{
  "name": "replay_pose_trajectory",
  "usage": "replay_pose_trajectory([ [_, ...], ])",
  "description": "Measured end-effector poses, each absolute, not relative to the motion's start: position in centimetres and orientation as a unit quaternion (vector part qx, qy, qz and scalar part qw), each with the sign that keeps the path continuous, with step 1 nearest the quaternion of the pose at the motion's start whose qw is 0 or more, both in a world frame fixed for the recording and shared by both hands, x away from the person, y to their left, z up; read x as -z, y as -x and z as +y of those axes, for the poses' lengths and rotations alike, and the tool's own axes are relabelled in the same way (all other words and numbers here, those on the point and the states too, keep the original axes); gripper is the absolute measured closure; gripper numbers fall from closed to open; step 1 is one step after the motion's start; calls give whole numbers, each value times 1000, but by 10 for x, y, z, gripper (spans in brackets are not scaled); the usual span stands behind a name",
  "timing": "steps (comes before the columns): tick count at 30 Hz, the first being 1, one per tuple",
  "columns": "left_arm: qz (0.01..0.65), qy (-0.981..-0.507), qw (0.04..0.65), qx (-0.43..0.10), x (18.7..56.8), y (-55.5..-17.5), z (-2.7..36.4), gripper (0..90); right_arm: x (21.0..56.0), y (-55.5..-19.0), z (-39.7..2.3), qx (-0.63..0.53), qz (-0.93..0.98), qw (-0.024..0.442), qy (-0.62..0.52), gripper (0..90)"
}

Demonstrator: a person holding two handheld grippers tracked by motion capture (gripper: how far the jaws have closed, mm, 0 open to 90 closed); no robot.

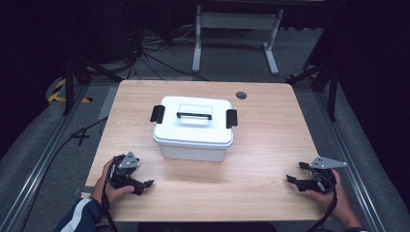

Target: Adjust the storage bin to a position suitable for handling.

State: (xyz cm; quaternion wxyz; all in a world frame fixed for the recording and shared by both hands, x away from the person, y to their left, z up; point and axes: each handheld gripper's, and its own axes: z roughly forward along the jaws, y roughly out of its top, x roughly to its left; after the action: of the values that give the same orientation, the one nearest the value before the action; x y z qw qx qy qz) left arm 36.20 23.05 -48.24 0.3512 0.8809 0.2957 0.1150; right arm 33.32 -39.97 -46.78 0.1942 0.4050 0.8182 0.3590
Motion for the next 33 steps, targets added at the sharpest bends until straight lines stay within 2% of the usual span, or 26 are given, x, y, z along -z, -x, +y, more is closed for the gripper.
replay_pose_trajectory([
  [15,300,-879,352,-114,483,-361,230,6,465,-335,-399,-348,824,190,-405,209],
  [22,299,-879,352,-115,483,-361,230,6,456,-339,-394,-316,839,189,-400,259],
  [33,302,-879,352,-114,483,-361,230,6,409,-356,-363,-314,866,200,-335,297],
])
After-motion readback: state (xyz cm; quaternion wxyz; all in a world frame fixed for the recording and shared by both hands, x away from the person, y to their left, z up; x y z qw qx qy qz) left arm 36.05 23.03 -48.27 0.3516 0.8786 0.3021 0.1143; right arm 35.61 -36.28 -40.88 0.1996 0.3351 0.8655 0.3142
